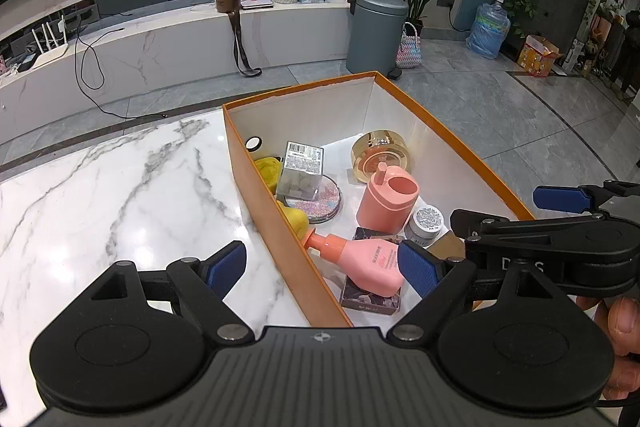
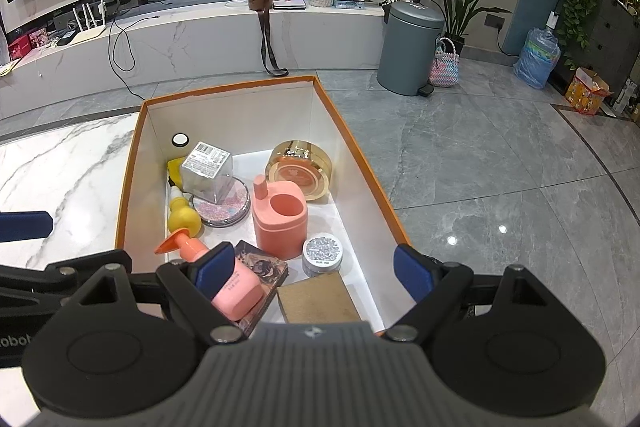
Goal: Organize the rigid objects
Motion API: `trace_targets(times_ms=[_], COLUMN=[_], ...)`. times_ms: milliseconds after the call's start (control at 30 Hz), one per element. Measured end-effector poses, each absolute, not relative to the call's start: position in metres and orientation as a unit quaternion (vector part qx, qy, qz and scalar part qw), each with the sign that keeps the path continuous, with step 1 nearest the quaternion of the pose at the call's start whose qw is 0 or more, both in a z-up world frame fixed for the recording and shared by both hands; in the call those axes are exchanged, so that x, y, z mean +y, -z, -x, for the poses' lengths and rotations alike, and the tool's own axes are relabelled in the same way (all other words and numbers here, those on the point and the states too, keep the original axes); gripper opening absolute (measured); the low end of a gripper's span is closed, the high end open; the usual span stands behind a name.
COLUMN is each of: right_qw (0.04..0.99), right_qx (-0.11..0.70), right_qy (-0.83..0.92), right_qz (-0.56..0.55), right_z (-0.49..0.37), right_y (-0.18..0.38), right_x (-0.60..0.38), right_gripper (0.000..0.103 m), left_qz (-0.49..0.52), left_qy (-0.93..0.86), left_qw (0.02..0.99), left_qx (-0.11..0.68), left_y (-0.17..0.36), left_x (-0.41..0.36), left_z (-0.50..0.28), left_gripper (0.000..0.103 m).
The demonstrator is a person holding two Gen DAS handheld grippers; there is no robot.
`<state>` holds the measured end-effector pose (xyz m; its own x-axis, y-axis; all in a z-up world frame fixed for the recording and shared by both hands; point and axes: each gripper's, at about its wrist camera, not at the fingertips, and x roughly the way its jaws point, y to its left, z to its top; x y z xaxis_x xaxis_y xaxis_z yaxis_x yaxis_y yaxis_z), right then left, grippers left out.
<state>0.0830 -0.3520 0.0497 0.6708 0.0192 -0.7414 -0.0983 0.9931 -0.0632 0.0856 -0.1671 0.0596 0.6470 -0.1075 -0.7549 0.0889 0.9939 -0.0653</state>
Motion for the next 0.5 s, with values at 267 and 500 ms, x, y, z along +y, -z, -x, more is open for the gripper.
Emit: trace_targets(times_ms=[267,500], right_qw=[0.913,0.913], right_qx=[0.404,0.404], right_qy=[-0.032,-0.029], right_qz=[0.049,0.049], right_z=[-0.0832,-0.0821], right_y=[-0.0499,-0.0483], right_x=[-0.3518,-0.3532], right_gripper=[0.085,0.085], left_qz=[0.013,0.024], left_qy=[0.054,0.056], left_qw=[0.907,0.913], left_qx=[0.417,0.404], left_y=[-0.0596,-0.0542], left_x=[-0.1669,-0.171], left_z=[-0.0851,-0.0808], left_gripper=[0.1,0.1])
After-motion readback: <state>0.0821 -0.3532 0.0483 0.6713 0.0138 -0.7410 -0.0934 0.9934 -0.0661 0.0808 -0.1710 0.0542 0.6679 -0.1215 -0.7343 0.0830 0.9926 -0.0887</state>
